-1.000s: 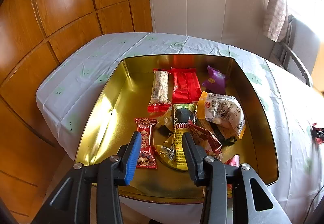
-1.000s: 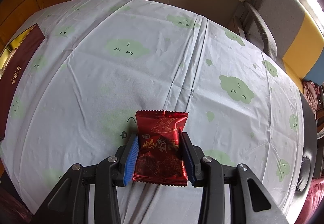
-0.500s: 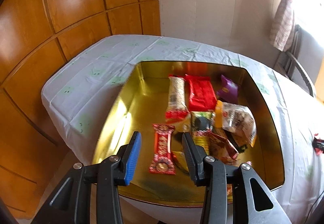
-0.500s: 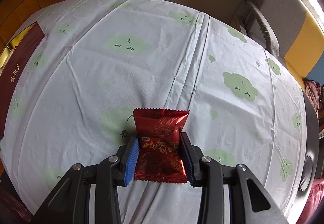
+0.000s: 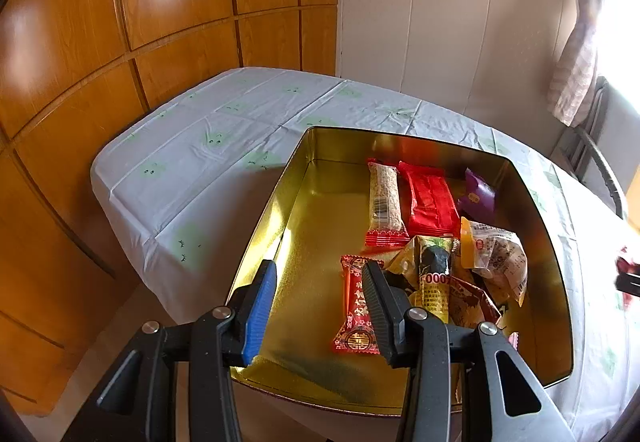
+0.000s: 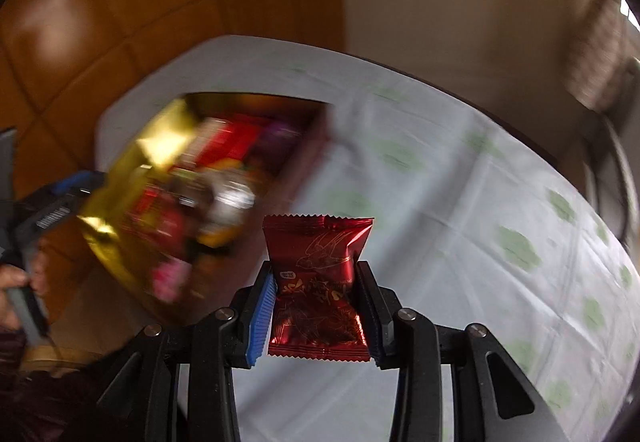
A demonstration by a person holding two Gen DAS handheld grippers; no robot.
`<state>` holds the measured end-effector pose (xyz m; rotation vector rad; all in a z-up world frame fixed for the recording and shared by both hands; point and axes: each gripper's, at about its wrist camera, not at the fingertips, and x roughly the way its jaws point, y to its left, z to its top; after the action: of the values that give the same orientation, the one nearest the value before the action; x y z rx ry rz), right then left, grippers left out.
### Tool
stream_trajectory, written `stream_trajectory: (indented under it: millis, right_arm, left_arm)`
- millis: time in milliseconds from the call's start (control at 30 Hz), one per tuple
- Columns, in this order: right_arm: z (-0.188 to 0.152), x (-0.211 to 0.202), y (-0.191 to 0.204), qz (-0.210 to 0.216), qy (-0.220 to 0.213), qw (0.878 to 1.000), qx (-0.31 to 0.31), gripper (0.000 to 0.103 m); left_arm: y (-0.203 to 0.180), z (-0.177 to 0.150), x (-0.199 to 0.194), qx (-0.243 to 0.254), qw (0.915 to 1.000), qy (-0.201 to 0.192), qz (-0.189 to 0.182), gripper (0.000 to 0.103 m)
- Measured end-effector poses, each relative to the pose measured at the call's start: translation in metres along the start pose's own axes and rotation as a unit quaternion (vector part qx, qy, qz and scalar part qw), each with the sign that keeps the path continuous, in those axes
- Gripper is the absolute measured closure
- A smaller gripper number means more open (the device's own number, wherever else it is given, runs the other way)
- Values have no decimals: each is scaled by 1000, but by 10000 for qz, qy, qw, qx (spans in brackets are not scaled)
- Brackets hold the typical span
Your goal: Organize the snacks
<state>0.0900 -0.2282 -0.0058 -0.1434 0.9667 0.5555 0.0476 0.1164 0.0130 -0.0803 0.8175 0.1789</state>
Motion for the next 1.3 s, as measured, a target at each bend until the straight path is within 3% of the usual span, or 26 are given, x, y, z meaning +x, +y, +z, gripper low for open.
stream_trajectory:
  millis: [133,400,1067,1300]
  right_arm:
    - [22,25,49,336,93,9989,-313,64]
    - [37,91,77,342,690,9964,-365,63]
    - [26,88,71,629,676,9957,4,62]
    - [24,78,75,606,545,9967,10,62]
  left_arm:
    - [5,0,0,-83,10000,-3,-43,58]
    - [11,-4,1,-142,9997,44,-170,58]
    - [13,-9,10,-181,9995,144,-198,54]
    - [9,-7,2,-46,9999,-43,-83,49]
